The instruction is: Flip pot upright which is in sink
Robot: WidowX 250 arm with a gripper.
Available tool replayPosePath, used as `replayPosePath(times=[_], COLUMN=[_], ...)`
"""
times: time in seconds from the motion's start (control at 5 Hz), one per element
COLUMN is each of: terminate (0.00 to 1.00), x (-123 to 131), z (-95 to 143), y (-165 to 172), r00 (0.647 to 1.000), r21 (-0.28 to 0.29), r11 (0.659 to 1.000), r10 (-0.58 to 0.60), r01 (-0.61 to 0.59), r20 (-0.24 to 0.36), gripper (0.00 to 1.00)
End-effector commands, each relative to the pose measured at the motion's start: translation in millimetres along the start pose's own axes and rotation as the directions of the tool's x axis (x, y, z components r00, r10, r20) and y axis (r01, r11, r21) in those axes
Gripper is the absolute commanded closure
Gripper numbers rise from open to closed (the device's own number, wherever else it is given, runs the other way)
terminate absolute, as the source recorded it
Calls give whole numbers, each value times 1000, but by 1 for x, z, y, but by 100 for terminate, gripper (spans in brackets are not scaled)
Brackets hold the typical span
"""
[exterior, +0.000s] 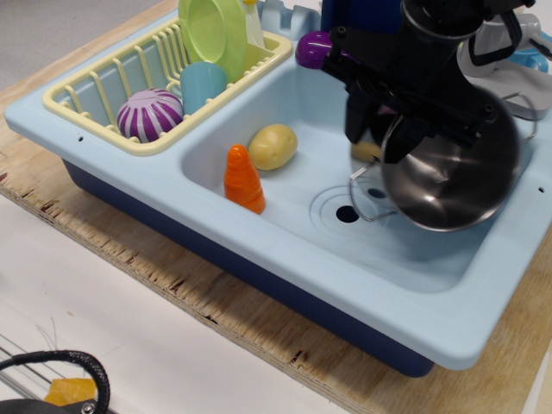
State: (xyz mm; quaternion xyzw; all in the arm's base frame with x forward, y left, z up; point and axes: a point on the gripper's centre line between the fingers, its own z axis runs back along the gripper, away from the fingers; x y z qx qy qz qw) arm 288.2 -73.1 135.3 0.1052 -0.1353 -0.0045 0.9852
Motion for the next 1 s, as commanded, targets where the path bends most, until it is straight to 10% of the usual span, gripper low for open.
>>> replayPosePath(times=[0.0, 0.2, 0.6, 0.8], terminate=[0, 0, 0, 100], x=[-4, -16, -22, -22], z=[27, 28, 14, 14], y=[6, 19, 25, 25], r00=[998, 979, 963, 963], r21=[-56, -14, -85, -85], r11=[996, 990, 978, 978], r10=[65, 136, 170, 170], r01=[-65, -140, -191, -191], r20=[-6, -152, -208, -208], gripper=[100, 0, 0, 0])
